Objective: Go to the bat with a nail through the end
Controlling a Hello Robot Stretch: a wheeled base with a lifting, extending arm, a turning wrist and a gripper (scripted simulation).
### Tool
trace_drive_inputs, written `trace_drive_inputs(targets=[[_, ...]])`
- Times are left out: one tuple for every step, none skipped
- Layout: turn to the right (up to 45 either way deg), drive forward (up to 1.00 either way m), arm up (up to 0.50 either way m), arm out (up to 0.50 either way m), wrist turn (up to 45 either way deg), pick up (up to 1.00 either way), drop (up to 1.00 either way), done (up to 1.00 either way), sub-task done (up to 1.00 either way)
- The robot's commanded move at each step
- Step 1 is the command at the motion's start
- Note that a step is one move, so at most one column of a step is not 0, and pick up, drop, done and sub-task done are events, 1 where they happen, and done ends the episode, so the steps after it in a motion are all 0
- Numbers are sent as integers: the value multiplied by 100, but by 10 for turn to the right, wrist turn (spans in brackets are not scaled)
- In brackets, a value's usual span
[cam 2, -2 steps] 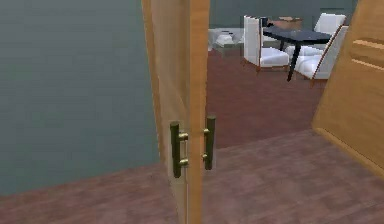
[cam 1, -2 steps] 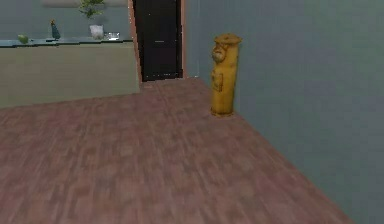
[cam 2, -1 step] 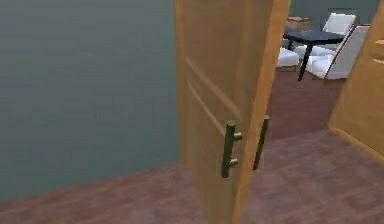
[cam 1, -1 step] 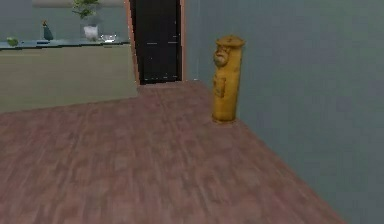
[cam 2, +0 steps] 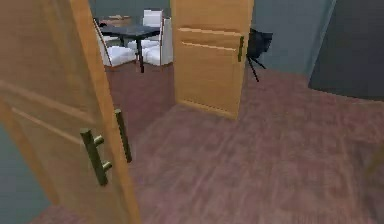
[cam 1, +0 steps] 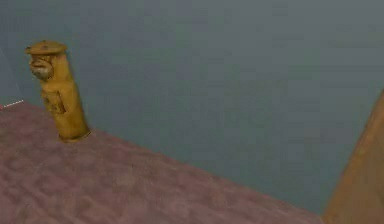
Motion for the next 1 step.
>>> trace_drive_inputs(targets=[[450, 0, 0, 0, 0, 0, 0, 0, 0]])
